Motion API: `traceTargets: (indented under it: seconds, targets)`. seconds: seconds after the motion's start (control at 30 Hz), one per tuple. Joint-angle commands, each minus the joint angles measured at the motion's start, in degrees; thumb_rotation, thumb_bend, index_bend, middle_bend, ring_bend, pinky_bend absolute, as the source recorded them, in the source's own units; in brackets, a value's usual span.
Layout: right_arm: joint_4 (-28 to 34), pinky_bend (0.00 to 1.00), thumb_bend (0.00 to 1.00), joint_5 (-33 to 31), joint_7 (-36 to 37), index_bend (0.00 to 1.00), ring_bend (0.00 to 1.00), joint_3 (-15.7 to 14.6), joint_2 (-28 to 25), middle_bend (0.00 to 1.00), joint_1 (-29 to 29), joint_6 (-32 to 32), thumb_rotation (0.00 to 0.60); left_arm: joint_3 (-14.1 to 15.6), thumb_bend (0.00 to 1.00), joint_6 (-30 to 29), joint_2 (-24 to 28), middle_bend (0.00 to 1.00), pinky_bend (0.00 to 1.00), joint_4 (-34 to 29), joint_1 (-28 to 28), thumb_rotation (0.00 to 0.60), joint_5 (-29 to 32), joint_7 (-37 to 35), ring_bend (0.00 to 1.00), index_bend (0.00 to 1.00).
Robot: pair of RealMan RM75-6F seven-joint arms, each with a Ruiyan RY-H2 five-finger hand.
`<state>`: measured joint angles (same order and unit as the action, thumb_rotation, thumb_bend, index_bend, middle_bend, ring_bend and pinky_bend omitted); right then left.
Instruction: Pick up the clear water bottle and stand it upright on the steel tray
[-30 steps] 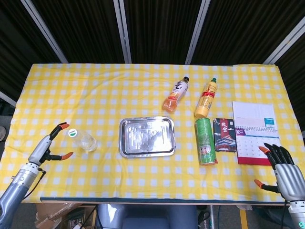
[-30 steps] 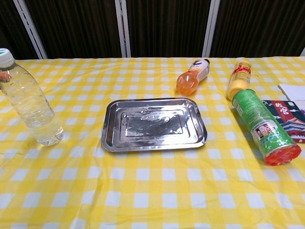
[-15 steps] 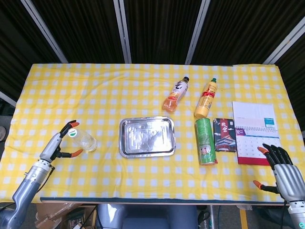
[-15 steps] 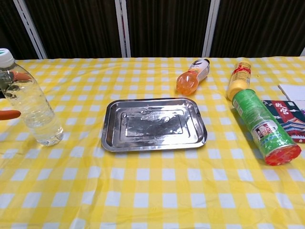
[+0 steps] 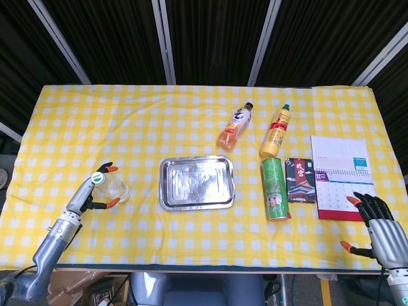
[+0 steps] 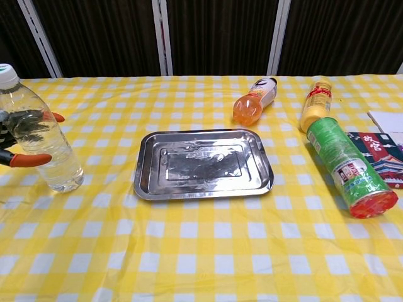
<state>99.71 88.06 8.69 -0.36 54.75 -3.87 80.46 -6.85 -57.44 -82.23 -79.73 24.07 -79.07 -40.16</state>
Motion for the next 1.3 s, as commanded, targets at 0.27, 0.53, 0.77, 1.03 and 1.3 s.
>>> traceTargets:
  seconds: [0.27, 0.53, 0.77, 1.03, 1.3]
  targets:
    - [0.10, 0.05, 0.16, -0.13, 2.23, 0.15, 0.03, -0.16, -0.77, 0.10, 0.03, -0.39, 0.600, -0.68, 0.50, -0.36, -3.47, 0.13, 0.02, 2.45, 1.16, 0.600, 0.35, 0.58, 0.00, 0.33]
    - [0.07, 0.05, 0.16, -0.11, 2.76, 0.16, 0.04, -0.20, -1.14, 0.10, 0.06, -0.47, 0.600, -1.70, 0.58, -2.55, -6.05, 0.30, 0.28, 4.49, 0.60, 0.600, 1.61, 0.72, 0.13, 0.48]
    - [0.30, 0.05, 0.16, -0.51, 2.54, 0.17, 0.04, -0.20, -1.31, 0.10, -0.04, -0.93, 0.600, -2.09, 0.58, -2.35, -5.90, 0.36, 0.35, 4.52, 0.49, 0.600, 2.36, -0.11, 0.21, 0.47]
    - [0.23, 0.05, 0.16, -0.55, 2.41, 0.17, 0.04, -0.18, -1.24, 0.10, -0.09, -1.05, 0.600, -2.50, 0.59, -2.51, -5.37, 0.45, 0.39, 3.38, 0.67, 0.600, 1.93, -1.59, 0.28, 0.52]
    - [0.17, 0.05, 0.16, -0.90, 2.22, 0.17, 0.04, -0.08, -1.25, 0.10, -0.08, -1.15, 0.600, -3.38, 0.60, -5.62, -2.55, 0.47, 0.39, -1.47, 0.11, 0.600, 0.54, -1.11, 0.30, 0.51]
